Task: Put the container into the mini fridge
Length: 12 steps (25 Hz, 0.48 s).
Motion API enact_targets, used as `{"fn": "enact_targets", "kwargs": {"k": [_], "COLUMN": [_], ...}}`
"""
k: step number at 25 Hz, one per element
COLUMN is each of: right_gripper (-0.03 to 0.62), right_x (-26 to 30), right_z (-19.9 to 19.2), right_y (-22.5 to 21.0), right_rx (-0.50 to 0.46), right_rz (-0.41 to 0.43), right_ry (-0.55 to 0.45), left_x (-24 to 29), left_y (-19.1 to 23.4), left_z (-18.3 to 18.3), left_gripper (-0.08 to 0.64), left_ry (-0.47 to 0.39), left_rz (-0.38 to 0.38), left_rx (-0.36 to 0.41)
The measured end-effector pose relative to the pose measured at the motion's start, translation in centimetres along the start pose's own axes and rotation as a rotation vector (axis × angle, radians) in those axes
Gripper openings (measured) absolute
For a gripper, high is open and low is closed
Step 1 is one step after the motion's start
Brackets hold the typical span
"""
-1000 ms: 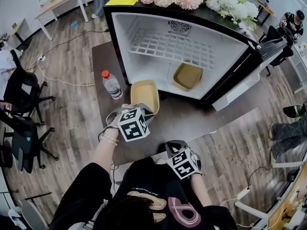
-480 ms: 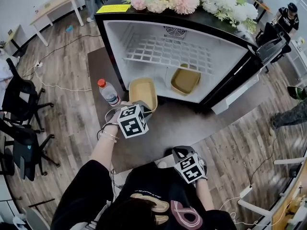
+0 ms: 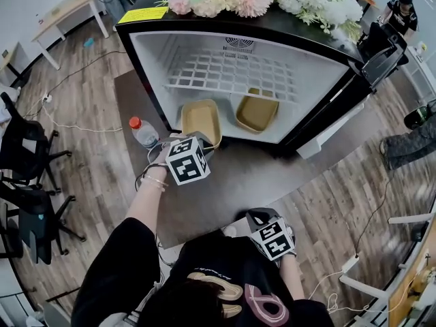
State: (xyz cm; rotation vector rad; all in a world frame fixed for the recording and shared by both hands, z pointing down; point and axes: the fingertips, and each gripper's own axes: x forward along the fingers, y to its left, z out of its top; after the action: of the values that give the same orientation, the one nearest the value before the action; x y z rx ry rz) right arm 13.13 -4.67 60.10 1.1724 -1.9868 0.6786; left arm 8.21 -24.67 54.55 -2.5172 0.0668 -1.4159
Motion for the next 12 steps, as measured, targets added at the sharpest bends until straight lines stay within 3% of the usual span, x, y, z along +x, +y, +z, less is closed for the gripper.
{"fn": "enact_targets", "kwargs": {"k": [12], "right_gripper": [0.008], "right_x": [-0.2], "right_z": [-0.7], "right_y": [-0.6], "right_rx": [0.093], "right_rz": [-0.01], "right_ry": [0.008], "left_x": [2.0], "left_y": [3.4], "left_z": [-0.4], "left_gripper": [0.02], "left_ry": [0.045], "left_rz": [-0.024], "left_rx": [0.022]}}
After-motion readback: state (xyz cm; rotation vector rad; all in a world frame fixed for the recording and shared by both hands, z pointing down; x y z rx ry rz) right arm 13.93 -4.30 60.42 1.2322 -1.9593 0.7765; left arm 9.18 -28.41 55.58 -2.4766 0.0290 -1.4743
